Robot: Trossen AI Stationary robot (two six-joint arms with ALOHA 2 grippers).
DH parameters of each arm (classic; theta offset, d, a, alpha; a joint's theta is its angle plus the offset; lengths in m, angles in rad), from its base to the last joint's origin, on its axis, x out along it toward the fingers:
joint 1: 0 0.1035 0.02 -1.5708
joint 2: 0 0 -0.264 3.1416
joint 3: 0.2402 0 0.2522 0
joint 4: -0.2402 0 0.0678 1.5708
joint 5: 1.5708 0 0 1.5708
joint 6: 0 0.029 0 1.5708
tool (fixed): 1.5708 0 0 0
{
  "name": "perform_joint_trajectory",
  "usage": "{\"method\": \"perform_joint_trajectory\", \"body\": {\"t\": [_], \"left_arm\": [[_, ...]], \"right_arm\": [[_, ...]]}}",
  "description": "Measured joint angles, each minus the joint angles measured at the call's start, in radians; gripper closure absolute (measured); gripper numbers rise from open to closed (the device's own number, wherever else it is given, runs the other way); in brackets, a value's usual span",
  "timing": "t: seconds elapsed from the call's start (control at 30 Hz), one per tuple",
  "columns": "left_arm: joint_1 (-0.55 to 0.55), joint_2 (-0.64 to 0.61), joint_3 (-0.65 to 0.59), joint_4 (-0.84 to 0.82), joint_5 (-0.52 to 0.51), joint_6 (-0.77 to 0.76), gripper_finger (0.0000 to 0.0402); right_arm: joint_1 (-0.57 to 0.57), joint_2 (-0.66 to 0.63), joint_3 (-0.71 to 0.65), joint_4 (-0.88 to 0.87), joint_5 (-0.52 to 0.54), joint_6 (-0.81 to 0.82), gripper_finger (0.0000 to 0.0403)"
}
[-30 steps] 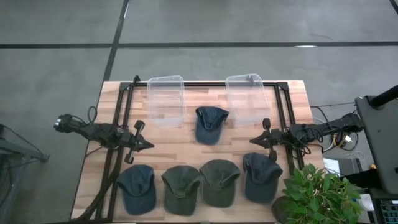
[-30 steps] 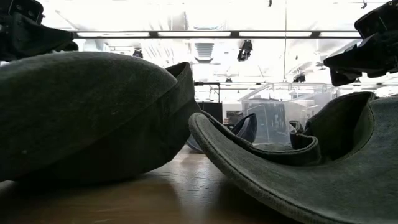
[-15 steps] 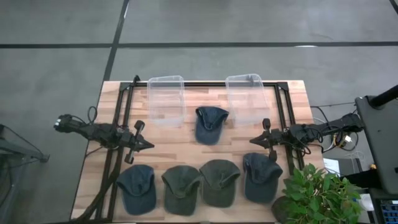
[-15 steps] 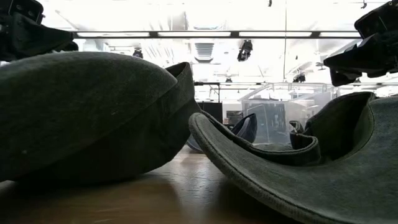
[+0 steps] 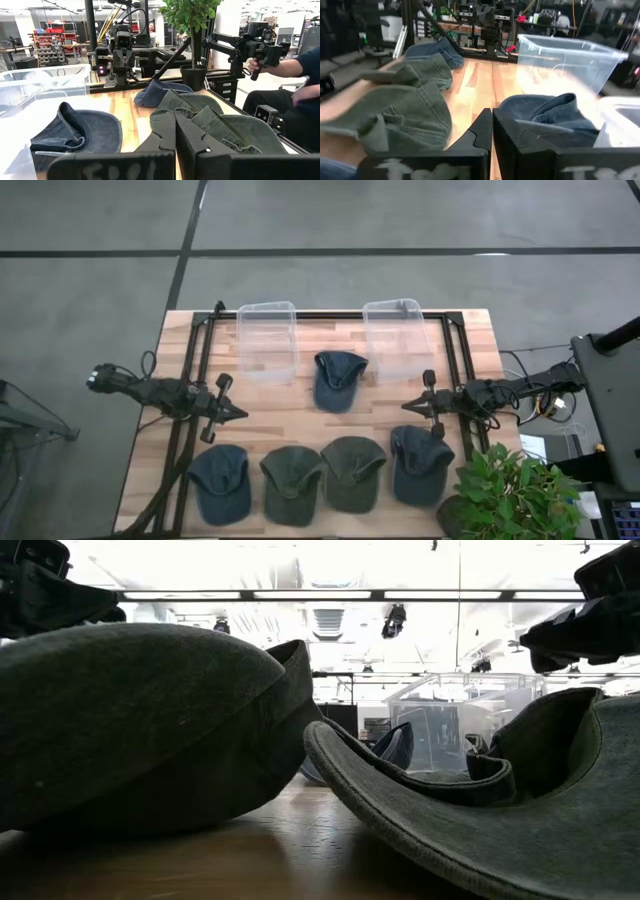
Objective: Pick & Place hat
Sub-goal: Put the top blue cap into the right transparent bin
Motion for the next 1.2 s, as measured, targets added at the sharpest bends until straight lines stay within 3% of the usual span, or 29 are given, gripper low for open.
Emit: {"method": "perform_joint_trajectory", "body": {"t": [0.17, 0.43, 0.67, 0.87, 1.2], "left_arm": [[0.0, 0.0, 0.0, 0.0, 0.0, 0.0, 0.0401], [0.0, 0.0, 0.0, 0.0, 0.0, 0.0, 0.0401], [0.0, 0.0, 0.0, 0.0, 0.0, 0.0, 0.0401], [0.0, 0.0, 0.0, 0.0, 0.0, 0.0, 0.0401], [0.0, 0.0, 0.0, 0.0, 0.0, 0.0, 0.0401]], "right_arm": [[0.0, 0.0, 0.0, 0.11, 0.003, 0.285, 0.0394], [0.0, 0.0, 0.0, 0.277, 0.003, 0.438, 0.0394], [0.0, 0.039, 0.0, 0.28, 0.009, 0.616, 0.0386], [0.0, 0.182, 0.0, 0.309, 0.036, 0.735, 0.0334], [0.002, 0.48, 0.061, 0.599, 0.053, 0.86, 0.0207]]}}
